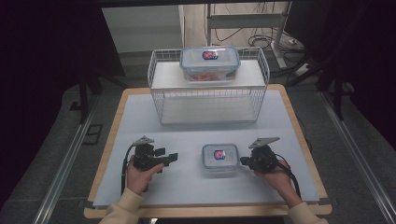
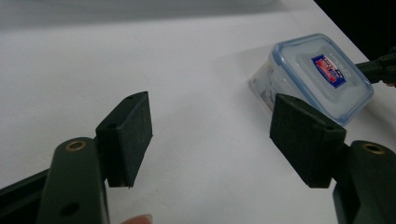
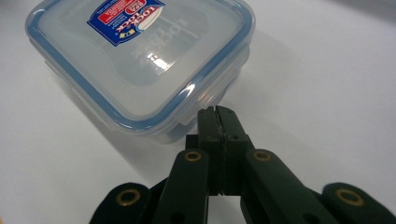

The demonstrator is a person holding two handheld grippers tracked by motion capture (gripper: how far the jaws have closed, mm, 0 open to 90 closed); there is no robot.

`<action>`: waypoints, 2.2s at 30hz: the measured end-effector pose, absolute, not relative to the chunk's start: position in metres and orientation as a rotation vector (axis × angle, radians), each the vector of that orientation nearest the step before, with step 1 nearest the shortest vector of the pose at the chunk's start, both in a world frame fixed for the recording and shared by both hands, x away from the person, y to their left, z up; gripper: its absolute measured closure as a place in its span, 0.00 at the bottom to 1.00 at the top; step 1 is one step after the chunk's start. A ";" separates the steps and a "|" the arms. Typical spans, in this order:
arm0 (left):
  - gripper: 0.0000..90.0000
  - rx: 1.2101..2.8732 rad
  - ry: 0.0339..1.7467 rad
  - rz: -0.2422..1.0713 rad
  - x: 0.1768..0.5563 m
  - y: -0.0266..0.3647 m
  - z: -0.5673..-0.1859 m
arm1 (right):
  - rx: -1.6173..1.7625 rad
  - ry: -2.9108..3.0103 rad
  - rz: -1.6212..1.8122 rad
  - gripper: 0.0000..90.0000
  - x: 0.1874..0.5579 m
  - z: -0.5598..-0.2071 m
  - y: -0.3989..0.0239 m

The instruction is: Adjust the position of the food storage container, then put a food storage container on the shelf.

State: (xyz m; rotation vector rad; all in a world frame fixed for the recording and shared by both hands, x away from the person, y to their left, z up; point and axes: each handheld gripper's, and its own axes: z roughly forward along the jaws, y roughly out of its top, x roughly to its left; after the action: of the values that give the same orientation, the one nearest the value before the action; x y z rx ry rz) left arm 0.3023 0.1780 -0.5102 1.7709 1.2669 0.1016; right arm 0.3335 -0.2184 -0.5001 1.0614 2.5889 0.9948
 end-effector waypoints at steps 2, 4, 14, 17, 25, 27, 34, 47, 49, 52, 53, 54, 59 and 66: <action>0.33 1.770 1.268 0.100 0.303 0.178 -0.511 | 1.065 2.592 1.004 1.00 0.334 -0.501 -0.214; 0.33 1.772 1.269 0.099 0.303 0.178 -0.511 | 1.062 2.598 1.010 1.00 0.335 -0.502 -0.209; 0.33 1.783 1.266 0.109 0.302 0.178 -0.511 | 1.068 2.553 1.031 1.00 0.335 -0.502 -0.206; 0.33 1.778 1.267 0.111 0.302 0.179 -0.510 | 1.085 2.516 1.077 1.00 0.333 -0.496 -0.218; 0.33 1.787 1.261 0.113 0.302 0.178 -0.509 | 1.147 2.503 1.196 1.00 0.330 -0.492 -0.239; 0.33 1.797 1.255 0.120 0.301 0.177 -0.509 | 1.146 2.510 1.206 1.00 0.331 -0.493 -0.239; 0.31 1.802 1.244 0.117 0.298 0.176 -0.507 | 1.160 2.526 1.250 0.86 0.335 -0.494 -0.240; 0.24 1.806 1.245 0.071 0.304 0.165 -0.509 | 1.306 2.490 1.386 0.43 0.340 -0.496 -0.244; 0.24 1.808 1.236 0.050 0.306 0.161 -0.509 | 1.336 2.495 1.405 0.40 0.341 -0.497 -0.242; 0.24 1.804 1.223 0.009 0.309 0.153 -0.511 | 1.368 2.508 1.428 0.36 0.343 -0.499 -0.238; 0.24 1.805 1.221 0.001 0.311 0.151 -0.512 | 1.379 2.514 1.446 0.35 0.345 -0.500 -0.236; 0.24 1.802 1.219 -0.017 0.313 0.148 -0.513 | 1.388 2.523 1.456 0.35 0.346 -0.501 -0.234; 0.23 1.808 1.200 -0.077 0.322 0.133 -0.515 | 1.412 2.549 1.451 0.33 0.353 -0.505 -0.226; 0.23 1.807 1.184 -0.176 0.331 0.113 -0.520 | 1.477 2.574 1.482 0.32 0.363 -0.510 -0.214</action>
State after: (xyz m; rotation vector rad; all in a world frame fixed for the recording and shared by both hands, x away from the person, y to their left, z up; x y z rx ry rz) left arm 0.3311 0.1125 -0.5202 1.8072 1.1841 -0.1757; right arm 0.3631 -0.2139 -0.5101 1.4766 2.5739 1.4818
